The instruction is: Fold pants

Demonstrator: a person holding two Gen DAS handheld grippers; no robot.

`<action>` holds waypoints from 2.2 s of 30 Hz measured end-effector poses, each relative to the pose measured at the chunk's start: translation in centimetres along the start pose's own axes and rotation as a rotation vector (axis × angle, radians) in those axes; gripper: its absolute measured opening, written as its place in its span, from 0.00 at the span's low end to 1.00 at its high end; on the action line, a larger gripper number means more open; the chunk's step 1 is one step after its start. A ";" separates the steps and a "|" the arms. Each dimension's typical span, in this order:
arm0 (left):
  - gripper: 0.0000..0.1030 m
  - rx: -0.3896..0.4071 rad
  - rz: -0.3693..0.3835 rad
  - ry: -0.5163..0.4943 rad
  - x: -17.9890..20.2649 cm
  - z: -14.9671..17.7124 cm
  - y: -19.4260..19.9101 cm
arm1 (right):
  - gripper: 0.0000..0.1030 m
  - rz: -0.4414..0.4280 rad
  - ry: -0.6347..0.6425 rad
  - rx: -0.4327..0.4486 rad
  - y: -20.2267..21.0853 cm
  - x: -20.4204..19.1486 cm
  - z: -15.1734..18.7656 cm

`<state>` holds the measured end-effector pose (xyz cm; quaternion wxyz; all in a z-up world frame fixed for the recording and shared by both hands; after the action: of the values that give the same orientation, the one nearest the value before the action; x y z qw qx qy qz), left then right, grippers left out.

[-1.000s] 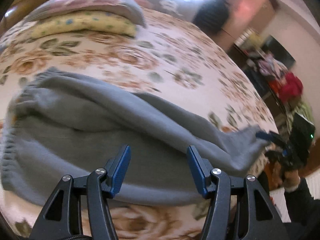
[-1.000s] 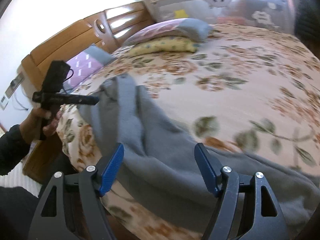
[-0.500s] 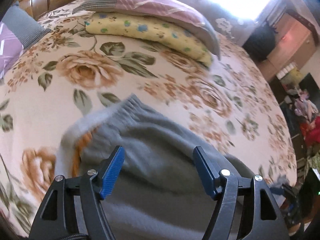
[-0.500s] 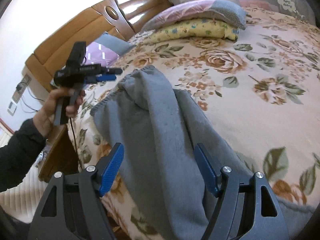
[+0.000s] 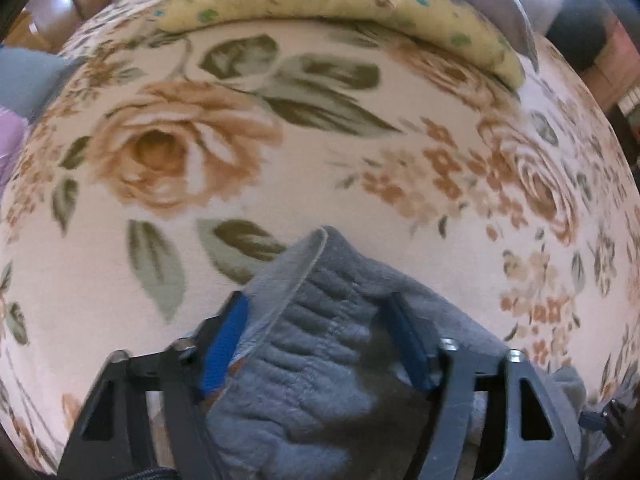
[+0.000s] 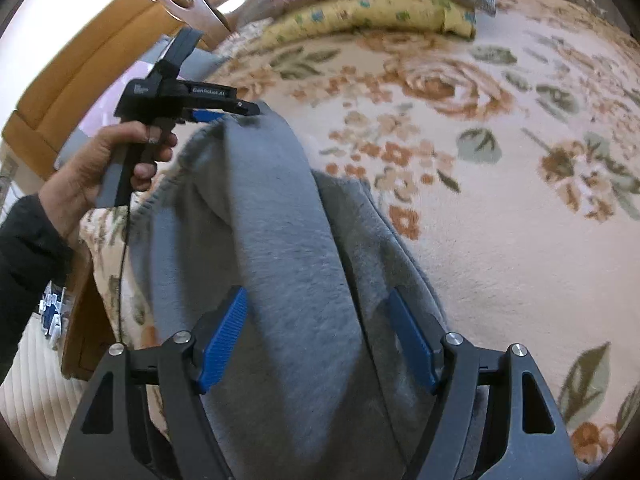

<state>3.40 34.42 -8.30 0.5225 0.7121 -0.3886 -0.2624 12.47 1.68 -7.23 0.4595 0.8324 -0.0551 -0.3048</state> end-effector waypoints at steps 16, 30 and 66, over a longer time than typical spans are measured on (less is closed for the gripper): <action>0.15 0.560 0.345 0.160 -4.4 9.9 17.0 | 0.12 -0.023 0.205 0.221 6.7 -4.8 0.7; 0.21 0.464 0.370 0.392 -8.6 21.8 12.3 | 0.14 0.044 0.493 0.034 2.3 -10.5 10.7; 0.81 0.245 0.130 0.545 -6.8 20.4 7.6 | 0.36 0.047 -0.016 -0.059 -6.8 -1.3 -4.8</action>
<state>-18.41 27.91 -7.79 0.5334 0.7877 -0.3076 0.0213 12.86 9.56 -10.22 0.4905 0.8145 -0.0694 -0.3019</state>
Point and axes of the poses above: each gripper's, at about its wrist camera, not at the fingertips, and y roughly against the way its jaws point, x to its right, z to its underside, the point moved 1 cm from there along -y, roughly the way its jaws point, and after that the axes turned 7 degrees about -y, right-handed, at the moved point
